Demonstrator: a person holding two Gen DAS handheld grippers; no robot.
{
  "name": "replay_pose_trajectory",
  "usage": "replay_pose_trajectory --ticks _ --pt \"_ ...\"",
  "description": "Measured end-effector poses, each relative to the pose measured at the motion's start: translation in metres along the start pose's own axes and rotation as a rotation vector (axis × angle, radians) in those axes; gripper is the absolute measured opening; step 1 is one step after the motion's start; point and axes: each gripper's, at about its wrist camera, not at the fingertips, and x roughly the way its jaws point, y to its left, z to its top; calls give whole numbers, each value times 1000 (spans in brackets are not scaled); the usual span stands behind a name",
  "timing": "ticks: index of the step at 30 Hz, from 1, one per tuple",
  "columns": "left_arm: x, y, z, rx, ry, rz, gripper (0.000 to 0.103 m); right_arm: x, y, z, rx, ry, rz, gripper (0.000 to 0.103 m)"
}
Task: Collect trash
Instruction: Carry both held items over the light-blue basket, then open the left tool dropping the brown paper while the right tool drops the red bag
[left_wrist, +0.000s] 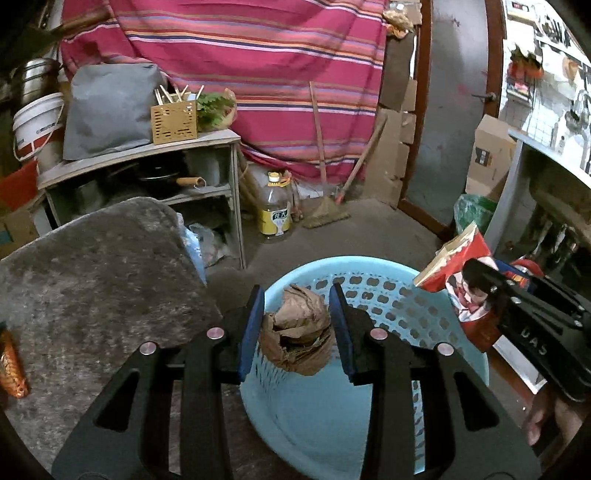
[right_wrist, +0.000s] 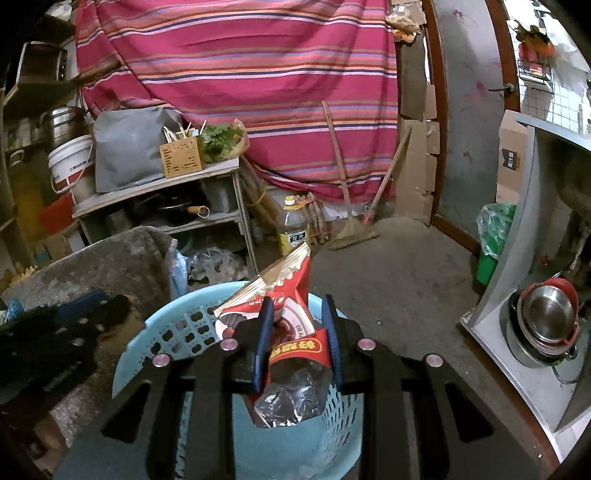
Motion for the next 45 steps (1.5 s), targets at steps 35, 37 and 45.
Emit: replay_pose_trajectory --ticks 35,37,45 --pt "-179 197 -44 -153 -144 365 96 -3 96 -6 -50 16 -14 87" --pt "-196 222 -55 -158 -152 418 96 -8 116 -7 -72 -1 -1 87" --pt "-228 309 -99 -204 -131 568 97 -17 199 -22 -196 -10 75 95"
